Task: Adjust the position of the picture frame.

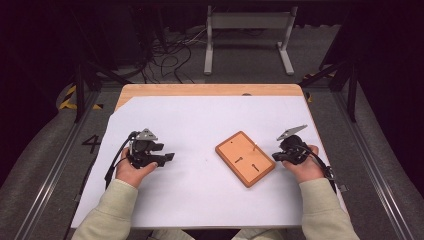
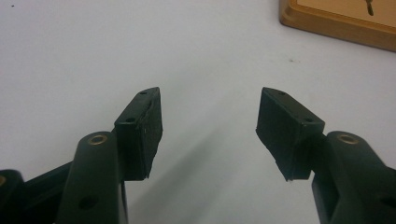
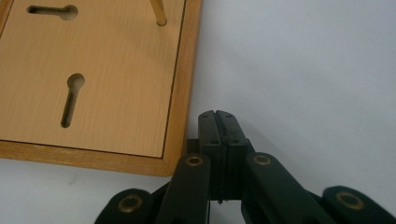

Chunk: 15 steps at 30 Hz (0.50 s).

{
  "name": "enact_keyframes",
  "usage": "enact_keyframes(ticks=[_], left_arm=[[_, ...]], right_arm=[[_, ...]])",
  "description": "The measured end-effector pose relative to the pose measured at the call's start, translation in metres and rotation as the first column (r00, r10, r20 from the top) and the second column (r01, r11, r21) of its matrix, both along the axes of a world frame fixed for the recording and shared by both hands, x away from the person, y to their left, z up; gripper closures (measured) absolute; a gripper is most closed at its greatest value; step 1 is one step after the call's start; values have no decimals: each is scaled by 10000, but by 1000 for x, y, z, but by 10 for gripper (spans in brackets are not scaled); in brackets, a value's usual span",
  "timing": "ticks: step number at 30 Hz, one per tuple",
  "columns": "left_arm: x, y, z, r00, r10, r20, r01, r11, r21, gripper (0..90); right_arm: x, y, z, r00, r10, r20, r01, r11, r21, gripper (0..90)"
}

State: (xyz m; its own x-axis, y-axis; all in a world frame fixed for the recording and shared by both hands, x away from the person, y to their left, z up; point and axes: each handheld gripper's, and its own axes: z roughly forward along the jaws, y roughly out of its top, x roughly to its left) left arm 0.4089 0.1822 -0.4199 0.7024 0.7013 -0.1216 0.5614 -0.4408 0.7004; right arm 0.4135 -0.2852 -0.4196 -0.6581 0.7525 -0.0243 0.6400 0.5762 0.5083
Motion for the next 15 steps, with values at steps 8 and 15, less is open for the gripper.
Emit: enact_keyframes(ticks=[8, 15], left_arm=[[1, 1, -1, 10000, -9, 42, 9, 10000, 2, 399], [2, 0, -1, 10000, -75, -2, 75, 10000, 6, 395]], right_arm=[[1, 5, -3, 9992, 327, -214, -326, 9995, 20, 900], [-3, 9, -2, 9964, 683, -504, -677, 9976, 135, 900]])
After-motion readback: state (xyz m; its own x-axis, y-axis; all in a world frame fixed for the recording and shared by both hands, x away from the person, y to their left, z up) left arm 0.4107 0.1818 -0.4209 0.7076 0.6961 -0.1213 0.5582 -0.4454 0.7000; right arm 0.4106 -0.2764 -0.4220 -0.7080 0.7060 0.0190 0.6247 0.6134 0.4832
